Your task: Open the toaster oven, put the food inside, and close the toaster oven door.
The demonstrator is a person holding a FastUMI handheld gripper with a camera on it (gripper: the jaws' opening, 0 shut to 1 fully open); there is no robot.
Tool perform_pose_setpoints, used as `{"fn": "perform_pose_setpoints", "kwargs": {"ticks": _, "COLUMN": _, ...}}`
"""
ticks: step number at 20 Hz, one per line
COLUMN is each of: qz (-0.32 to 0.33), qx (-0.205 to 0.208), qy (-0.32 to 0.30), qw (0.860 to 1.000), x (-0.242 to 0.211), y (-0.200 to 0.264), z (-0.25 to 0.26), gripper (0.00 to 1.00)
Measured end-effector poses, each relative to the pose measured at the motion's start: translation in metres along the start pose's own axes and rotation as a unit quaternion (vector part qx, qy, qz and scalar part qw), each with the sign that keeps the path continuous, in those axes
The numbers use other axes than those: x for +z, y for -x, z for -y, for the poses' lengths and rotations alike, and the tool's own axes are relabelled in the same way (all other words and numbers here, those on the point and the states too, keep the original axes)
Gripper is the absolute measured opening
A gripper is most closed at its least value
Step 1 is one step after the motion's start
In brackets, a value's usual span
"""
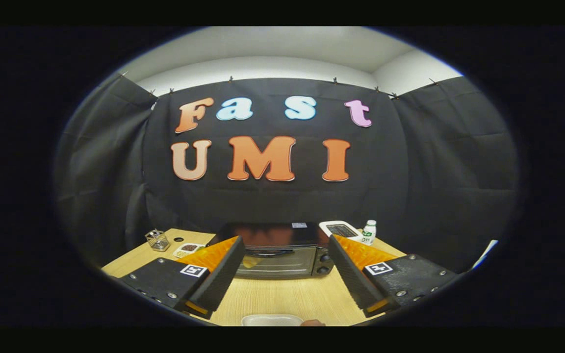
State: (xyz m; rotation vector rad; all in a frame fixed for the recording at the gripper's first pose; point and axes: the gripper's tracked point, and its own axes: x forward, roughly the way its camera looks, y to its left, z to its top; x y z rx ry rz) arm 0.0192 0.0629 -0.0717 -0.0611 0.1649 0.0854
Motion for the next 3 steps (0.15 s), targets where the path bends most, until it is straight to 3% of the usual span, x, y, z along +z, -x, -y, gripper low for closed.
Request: {"fn": "perform_pose_setpoints", "kwargs": {"ticks": 3, "qz": -0.003, "qx": 0.015, "qy": -0.002, "qw": 1.000, "x": -0.0018, "y": 0.0104, "z": -0.0049, "gripper": 1.00}}
